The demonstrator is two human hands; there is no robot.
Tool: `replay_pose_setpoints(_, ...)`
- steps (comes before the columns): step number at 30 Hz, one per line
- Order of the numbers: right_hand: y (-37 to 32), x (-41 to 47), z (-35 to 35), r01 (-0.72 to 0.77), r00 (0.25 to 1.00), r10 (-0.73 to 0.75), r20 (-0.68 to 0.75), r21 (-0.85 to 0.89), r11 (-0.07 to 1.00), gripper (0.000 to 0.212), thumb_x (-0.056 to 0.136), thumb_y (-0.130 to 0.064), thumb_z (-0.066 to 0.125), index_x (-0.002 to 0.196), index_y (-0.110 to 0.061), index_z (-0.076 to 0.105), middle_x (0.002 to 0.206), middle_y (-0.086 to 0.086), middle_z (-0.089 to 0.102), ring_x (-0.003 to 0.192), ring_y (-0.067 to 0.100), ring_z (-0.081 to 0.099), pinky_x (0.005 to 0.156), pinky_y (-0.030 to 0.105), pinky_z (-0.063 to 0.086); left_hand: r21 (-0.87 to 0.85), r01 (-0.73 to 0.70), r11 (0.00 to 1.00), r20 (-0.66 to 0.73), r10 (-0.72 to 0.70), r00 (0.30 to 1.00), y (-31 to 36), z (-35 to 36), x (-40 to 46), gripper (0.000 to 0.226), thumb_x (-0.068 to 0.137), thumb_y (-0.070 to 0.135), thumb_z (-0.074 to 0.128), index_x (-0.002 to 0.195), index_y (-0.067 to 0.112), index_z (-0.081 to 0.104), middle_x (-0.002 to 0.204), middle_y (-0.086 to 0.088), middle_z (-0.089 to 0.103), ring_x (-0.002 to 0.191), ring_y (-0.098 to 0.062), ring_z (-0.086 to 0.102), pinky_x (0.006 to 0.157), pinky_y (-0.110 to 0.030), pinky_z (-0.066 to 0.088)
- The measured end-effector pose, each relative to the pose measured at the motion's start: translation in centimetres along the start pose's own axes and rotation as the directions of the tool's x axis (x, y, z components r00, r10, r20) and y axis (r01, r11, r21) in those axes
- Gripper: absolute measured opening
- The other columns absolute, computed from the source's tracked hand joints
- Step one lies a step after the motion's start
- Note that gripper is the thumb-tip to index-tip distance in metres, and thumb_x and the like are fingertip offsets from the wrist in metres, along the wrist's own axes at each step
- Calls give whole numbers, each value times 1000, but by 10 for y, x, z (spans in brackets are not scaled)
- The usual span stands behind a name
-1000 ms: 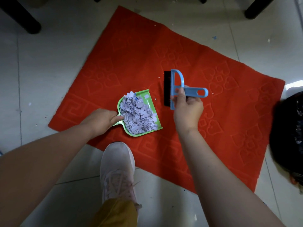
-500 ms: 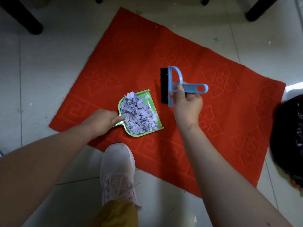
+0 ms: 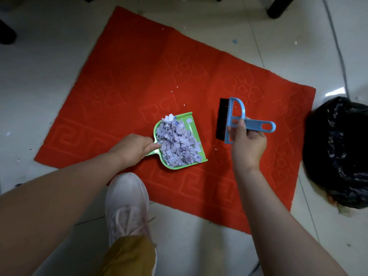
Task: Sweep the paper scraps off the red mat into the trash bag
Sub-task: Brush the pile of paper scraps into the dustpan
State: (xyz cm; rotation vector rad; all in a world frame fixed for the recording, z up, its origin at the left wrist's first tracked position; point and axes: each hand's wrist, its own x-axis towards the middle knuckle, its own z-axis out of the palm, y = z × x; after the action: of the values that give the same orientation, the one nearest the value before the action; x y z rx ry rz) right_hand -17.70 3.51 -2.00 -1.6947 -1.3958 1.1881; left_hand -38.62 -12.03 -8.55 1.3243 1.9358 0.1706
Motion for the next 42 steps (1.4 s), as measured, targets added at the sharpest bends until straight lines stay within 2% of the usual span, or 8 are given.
replay_pose_setpoints(9, 30, -15, -13, -21, 1000, 18, -18, -159, 987, 24, 94, -30, 53, 104, -18, 70, 75, -11, 66, 80, 19, 68, 82, 49, 53, 140, 9, 990, 60, -18, 998, 29, 18, 12, 46, 97, 51, 34, 66, 18, 42, 62, 4, 44, 70, -22, 48, 66, -34, 35)
replay_pose_setpoints(13, 31, -21, -10, -57, 996, 62, 56, -91, 994, 21, 95, -25, 53, 95, -16, 72, 73, 0, 71, 76, 19, 70, 79, 47, 55, 173, 29, 985, 58, -39, 998, 32, 18, 12, 47, 97, 52, 32, 63, 20, 38, 63, 3, 44, 70, -23, 48, 65, -34, 34)
replay_pose_setpoints(16, 24, -16, -16, -43, 999, 42, -24, -45, 998, 22, 95, -24, 53, 81, -20, 70, 72, 3, 70, 76, 19, 71, 79, 44, 56, 167, 32, 985, 55, -42, 998, 31, 18, 12, 47, 97, 52, 33, 63, 19, 39, 63, 2, 45, 70, -22, 48, 64, -33, 33)
replay_pose_setpoints(21, 27, -7, -21, -17, 995, 3, -99, -141, 990, 27, 94, -30, 52, 104, -13, 70, 75, -5, 69, 79, 18, 70, 81, 46, 54, 160, 23, 987, 55, -32, 998, 31, 18, 11, 47, 97, 52, 33, 64, 19, 40, 64, 2, 47, 70, -22, 49, 64, -33, 33)
replay_pose_setpoints(27, 31, -24, -3, -48, 998, 53, 23, -194, 980, 28, 94, -32, 51, 102, -13, 71, 72, -7, 69, 78, 17, 69, 80, 44, 54, 128, 19, 992, 56, -27, 998, 32, 17, 8, 48, 97, 52, 33, 65, 17, 41, 64, 2, 47, 68, -21, 48, 64, -33, 33)
replay_pose_setpoints(33, 8, -10, 4, 19, 1000, -21, -18, -82, 996, 28, 95, -29, 51, 98, -10, 71, 73, -1, 70, 74, 15, 69, 77, 41, 56, 41, 14, 999, 31, -15, 999, 22, 15, 3, 48, 96, 50, 37, 64, 15, 41, 60, 1, 45, 60, -16, 43, 61, -32, 28)
replay_pose_setpoints(38, -18, 14, 36, 87, 995, -82, 63, -76, 993, 20, 93, -28, 54, 86, -17, 68, 74, -5, 69, 75, 15, 69, 78, 43, 56, -30, 50, 998, -62, -52, 997, 7, 1, -1, 47, 97, 46, 41, 62, 15, 41, 58, 1, 44, 61, -21, 45, 60, -32, 29)
replay_pose_setpoints(42, -35, 26, 72, 154, 981, -138, 138, -109, 982, 23, 94, -28, 53, 96, -12, 70, 78, -5, 68, 82, 17, 68, 81, 41, 53, -59, 108, 992, -145, -116, 983, -13, -11, -2, 49, 96, 47, 40, 62, 12, 44, 58, -1, 47, 64, -24, 48, 61, -33, 32)
